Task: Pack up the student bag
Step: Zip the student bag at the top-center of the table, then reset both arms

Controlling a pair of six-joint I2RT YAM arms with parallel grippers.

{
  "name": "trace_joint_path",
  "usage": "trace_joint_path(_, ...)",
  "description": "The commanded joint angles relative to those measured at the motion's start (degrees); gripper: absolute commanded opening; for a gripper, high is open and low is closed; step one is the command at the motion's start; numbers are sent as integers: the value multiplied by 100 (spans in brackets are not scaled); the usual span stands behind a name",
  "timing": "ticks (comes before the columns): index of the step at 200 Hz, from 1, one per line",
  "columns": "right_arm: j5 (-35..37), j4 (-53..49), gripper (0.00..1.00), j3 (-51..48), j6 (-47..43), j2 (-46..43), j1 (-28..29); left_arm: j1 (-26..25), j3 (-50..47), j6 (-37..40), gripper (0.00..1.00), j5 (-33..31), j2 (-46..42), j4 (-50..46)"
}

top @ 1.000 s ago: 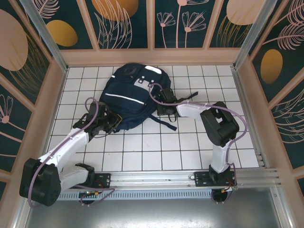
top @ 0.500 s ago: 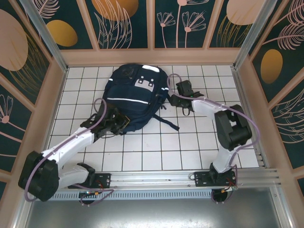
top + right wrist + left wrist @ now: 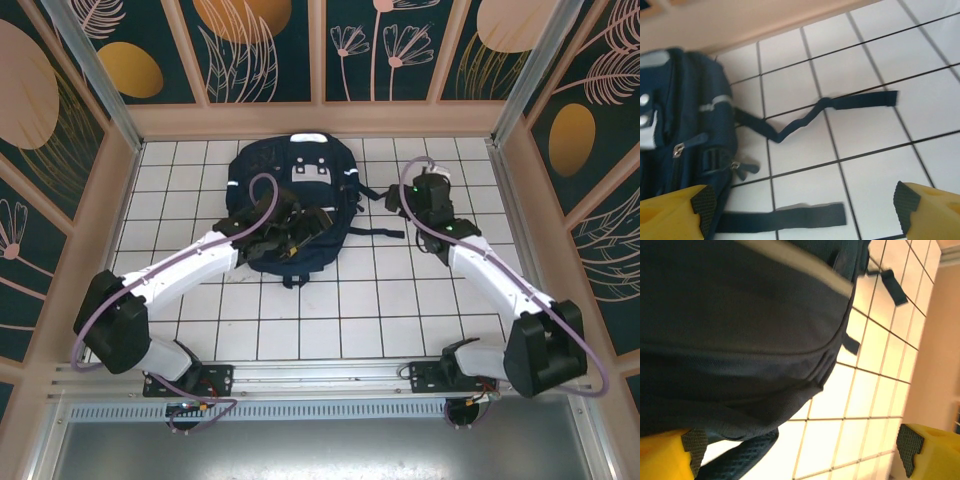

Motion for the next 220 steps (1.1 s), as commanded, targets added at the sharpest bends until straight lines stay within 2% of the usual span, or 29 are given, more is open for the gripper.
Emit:
trace_joint_path(1, 345, 486, 97, -435, -145, -410, -169, 301, 595, 1158, 99, -1503, -154, -1059)
trace_joint_path(28, 337, 1398, 99, -1197, -644, -1087, -339, 1061, 476, 1829, 99, -2490, -433, -1486)
trace_joint_path(52, 507, 2561, 99, -2109, -1167, -1544, -508, 1714, -408, 2596, 98, -3313, -921, -724)
trace_joint_path(82, 711, 3349, 99, -2768, -1431, -1303, -1029, 2268, -2258, 3455, 99, -4839, -1686, 1480)
trace_joint_path(105, 971, 4061, 99, -3012, -1424, -857, -1356, 2747, -3612, 4506, 98, -5242, -1996, 3689)
trace_joint_path(122, 964, 4763, 99, -3109, -1551, -385, -1477, 3117, -4257, 5147, 98, -5143, -1808, 5129)
trace_joint_path(146, 1011, 5581, 99, -3112, -1771, 433, -1535, 3535, -4354, 5248, 98, -4960, -1053, 5899)
trace_joint_path(154, 972, 5872, 99, -3136, -1833, 671, -1567, 3630, -4438, 5480, 99, -4646, -791, 6425)
trace_joint_path(161, 929, 6110, 99, -3138, -1890, 871, -1578, 3685, -4338, 5560, 99, -4250, -698, 6409)
trace_joint_path(177, 836, 6346, 99, -3037, -1963, 1172, -1588, 3769, -4394, 5689, 99, -3576, -505, 7136)
trace_joint_path(203, 283, 6887, 99, -3049, -2080, 1601, -1614, 3820, -4352, 5776, 99, -3191, -232, 7640)
trace_joint_path(220, 16, 6910, 99, -3134, -1988, 1511, -1726, 3836, -4524, 5865, 99, -2823, 36, 8305)
